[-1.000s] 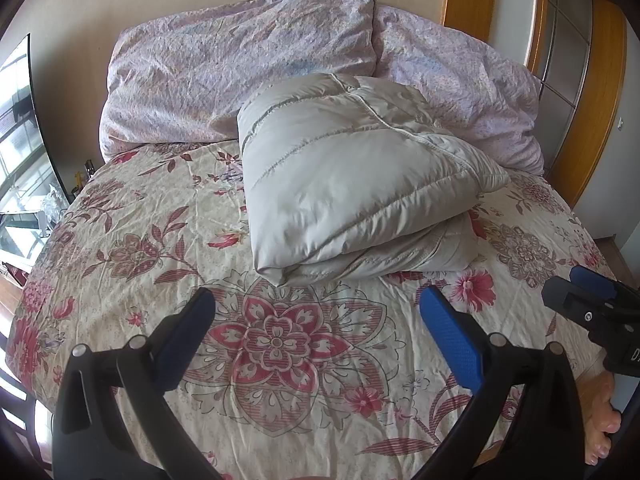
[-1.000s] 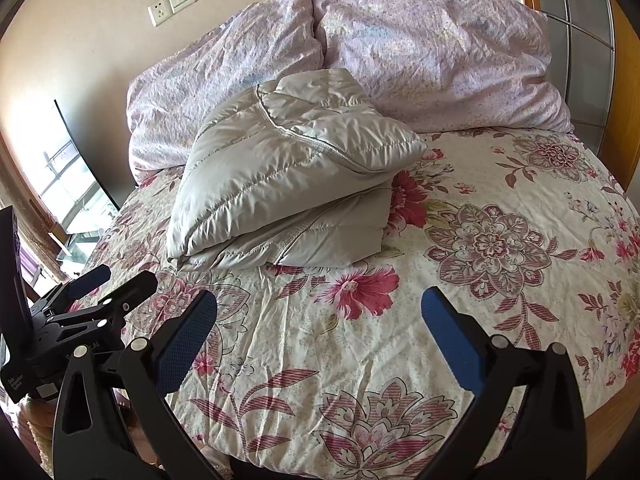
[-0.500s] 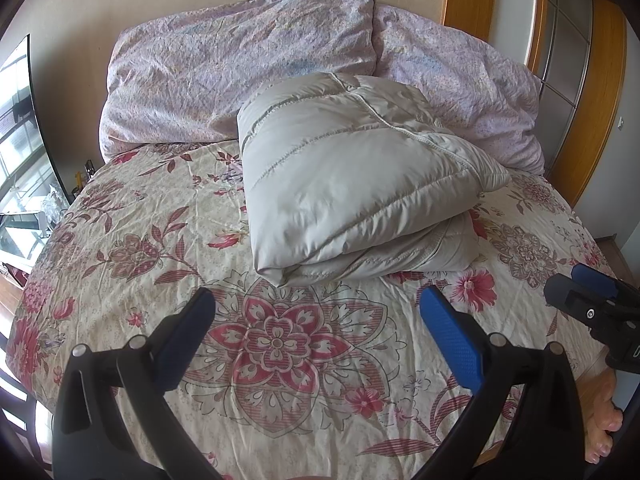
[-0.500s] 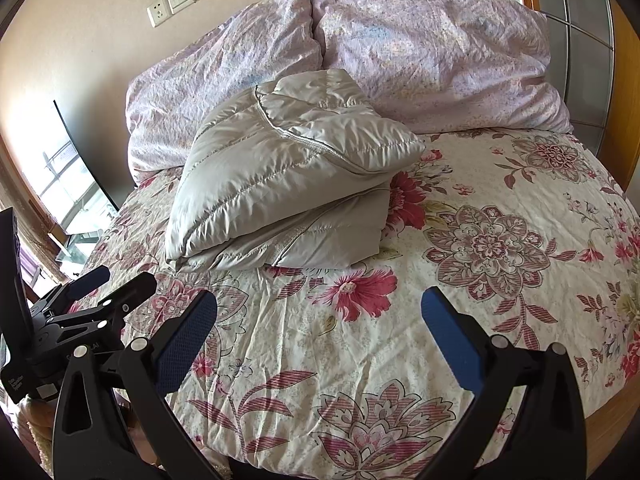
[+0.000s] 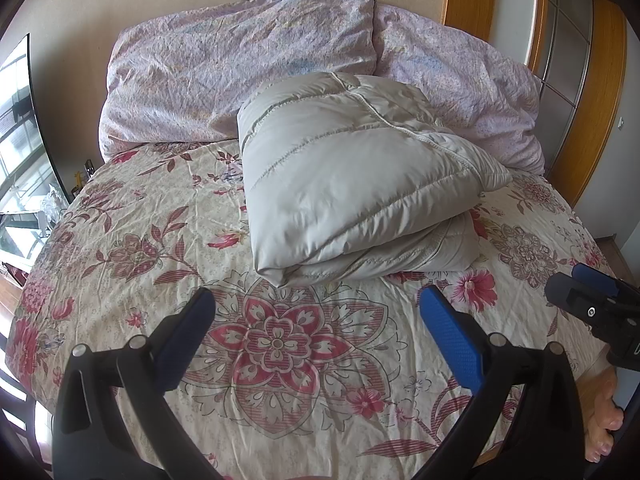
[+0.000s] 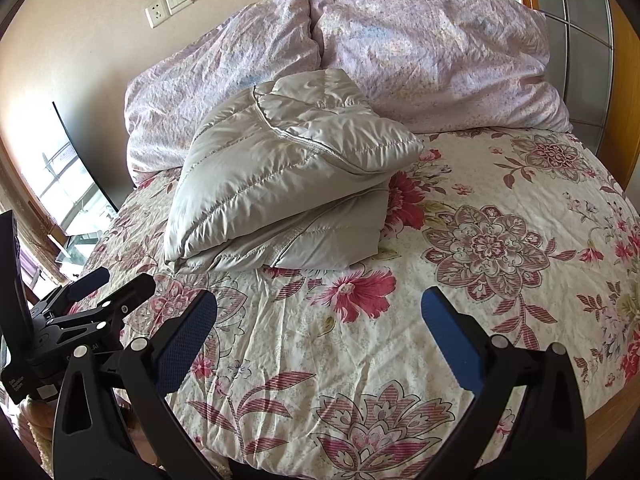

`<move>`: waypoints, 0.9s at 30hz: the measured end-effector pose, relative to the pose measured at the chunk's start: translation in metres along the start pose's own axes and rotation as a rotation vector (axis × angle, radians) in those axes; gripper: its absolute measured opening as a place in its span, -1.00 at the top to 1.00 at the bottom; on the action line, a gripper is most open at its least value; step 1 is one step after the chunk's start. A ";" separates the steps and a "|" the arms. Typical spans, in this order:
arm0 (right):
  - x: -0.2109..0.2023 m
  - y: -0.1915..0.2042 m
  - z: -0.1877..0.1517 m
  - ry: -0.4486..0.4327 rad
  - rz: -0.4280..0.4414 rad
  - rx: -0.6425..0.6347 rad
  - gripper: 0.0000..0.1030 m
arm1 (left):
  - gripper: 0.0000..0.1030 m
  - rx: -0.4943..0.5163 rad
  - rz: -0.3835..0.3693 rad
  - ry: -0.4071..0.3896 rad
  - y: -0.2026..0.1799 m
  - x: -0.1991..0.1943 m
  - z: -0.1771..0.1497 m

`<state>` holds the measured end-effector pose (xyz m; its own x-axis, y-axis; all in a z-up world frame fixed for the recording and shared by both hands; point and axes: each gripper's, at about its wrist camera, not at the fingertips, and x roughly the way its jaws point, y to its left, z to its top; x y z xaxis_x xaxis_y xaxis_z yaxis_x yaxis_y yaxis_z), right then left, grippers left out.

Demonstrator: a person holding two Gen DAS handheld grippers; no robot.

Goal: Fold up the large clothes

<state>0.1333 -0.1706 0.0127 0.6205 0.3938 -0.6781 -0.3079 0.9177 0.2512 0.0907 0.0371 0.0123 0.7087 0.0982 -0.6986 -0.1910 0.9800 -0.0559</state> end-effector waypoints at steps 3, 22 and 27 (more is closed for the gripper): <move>0.000 0.000 0.000 0.001 0.001 0.000 -0.97 | -0.96 0.000 -0.001 0.000 0.000 0.001 0.000; 0.001 -0.001 0.000 0.001 0.002 0.003 -0.97 | -0.96 0.002 -0.001 0.001 0.000 0.002 0.000; 0.001 -0.001 0.000 0.001 0.003 0.005 -0.97 | -0.96 0.002 -0.001 0.001 0.000 0.003 0.000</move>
<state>0.1342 -0.1713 0.0115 0.6187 0.3962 -0.6784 -0.3061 0.9168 0.2563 0.0926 0.0374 0.0097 0.7082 0.0970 -0.6993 -0.1890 0.9804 -0.0554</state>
